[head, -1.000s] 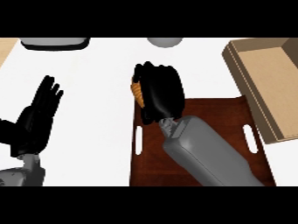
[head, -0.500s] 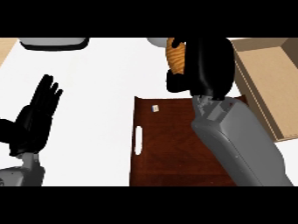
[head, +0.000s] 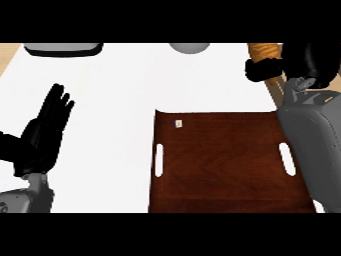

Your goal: Pick the croissant from the tray and place it in the cardboard box

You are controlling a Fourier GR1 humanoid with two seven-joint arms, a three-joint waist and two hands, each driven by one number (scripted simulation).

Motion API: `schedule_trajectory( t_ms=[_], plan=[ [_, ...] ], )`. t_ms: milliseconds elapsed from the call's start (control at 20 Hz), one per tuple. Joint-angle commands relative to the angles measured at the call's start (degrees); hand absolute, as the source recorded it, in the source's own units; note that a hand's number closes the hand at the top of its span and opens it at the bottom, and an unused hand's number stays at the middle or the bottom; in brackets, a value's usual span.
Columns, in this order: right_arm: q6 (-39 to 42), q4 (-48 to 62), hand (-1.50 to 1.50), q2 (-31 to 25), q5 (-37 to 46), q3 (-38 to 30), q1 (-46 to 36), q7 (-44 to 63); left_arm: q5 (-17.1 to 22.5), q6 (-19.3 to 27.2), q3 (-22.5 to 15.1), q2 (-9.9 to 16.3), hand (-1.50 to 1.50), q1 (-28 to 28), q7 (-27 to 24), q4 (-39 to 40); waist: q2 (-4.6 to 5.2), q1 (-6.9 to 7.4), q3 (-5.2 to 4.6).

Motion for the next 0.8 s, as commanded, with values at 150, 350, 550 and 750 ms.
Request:
schedule_trajectory(
  t_ms=[150, 350, 550, 750],
  plan=[
    [-1.5, 7.9, 1.5, -10.6, 1.1, -7.1, 1.4, -8.1, 1.1, -1.7, 1.5, 1.3, 0.0, 1.5, 0.3, -2.1, 0.03, 0.15, 0.0],
    [-8.0, 19.9, 1.5, -10.7, 2.3, -8.3, 0.1, -15.0, -0.4, -0.8, 0.0, -0.9, 0.0, 1.4, -0.5, -0.9, 0.21, 0.6, 0.01],
    [-12.5, 31.7, 1.5, -13.4, 2.1, -11.4, -2.3, -21.4, -0.2, -0.8, 0.1, -0.8, 0.0, -0.2, 0.9, -1.8, 0.38, 0.96, 0.03],
    [-3.5, 37.5, 1.5, -16.4, 4.1, -8.5, -4.3, -22.5, -0.1, -2.1, 0.5, 0.0, 0.0, -0.5, 0.6, -0.3, 0.48, 1.05, -0.01]
  ],
)
